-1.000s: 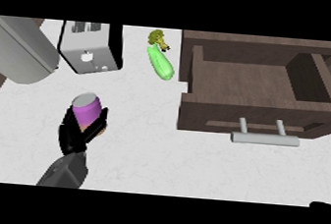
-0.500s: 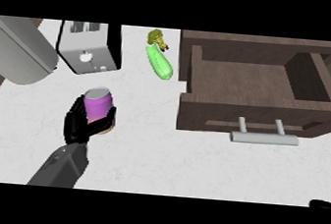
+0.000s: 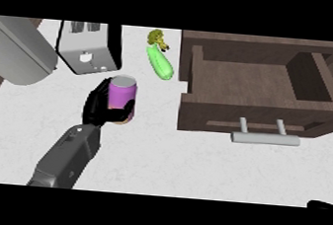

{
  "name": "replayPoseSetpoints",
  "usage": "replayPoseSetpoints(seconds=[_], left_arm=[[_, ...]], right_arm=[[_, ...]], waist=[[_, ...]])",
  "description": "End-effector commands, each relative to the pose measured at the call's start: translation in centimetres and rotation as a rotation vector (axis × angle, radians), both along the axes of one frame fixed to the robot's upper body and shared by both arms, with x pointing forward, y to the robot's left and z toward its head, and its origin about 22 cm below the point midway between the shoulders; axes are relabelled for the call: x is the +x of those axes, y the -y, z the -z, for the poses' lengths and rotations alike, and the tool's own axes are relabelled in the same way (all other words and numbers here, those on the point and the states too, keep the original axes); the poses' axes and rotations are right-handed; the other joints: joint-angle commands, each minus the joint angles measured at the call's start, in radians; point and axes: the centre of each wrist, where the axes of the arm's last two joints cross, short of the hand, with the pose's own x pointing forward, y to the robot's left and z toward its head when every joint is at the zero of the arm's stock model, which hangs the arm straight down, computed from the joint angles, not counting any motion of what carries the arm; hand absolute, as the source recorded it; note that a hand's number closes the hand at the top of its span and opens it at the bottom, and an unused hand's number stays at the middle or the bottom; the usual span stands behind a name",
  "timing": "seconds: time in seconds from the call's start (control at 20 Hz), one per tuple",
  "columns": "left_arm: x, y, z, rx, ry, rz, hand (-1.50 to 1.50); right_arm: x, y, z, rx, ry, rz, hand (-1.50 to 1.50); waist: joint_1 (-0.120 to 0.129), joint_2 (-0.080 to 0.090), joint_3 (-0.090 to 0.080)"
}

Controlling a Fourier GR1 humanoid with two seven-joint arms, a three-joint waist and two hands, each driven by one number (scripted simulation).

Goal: Pick up the can, place it into the drawer and close the drawer

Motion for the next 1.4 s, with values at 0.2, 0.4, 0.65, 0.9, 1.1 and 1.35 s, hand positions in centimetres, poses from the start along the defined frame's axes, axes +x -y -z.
replayPoseSetpoints(seconds=[0.2, 0.4, 0.65, 0.9, 1.1, 1.35], left_arm=[[3.3, 3.1, -5.9, 0.040, 0.054, 0.124, 1.50], [5.1, 4.8, -10.1, 0.072, 0.083, 0.155, 1.50], [6.1, 10.0, -17.5, 0.051, 0.089, 0.225, 1.50], [6.9, 12.3, -22.2, 0.033, 0.094, 0.231, 1.50], [6.1, 13.5, -27.0, 0.084, 0.129, 0.236, 1.50], [6.7, 16.6, -28.0, 0.119, 0.107, 0.227, 1.50]], right_arm=[[-0.6, 1.1, -0.1, -0.015, 0.017, 0.030, -1.50], [0.2, 2.0, -0.8, -0.006, 0.008, 0.016, -1.50], [0.6, 1.0, 1.4, -0.017, -0.003, 0.035, -1.50], [1.7, 1.0, -0.8, -0.029, -0.002, 0.029, -1.50], [0.1, -0.3, -1.5, -0.027, -0.003, 0.038, -1.50], [0.4, -0.5, -0.7, -0.015, 0.010, 0.025, -1.50]], waist=[[0.019, -0.009, 0.002], [0.019, -0.008, 0.002], [0.029, -0.011, 0.002], [0.016, -0.004, 0.001], [0.021, -0.008, 0.001], [0.006, -0.003, 0.001]])
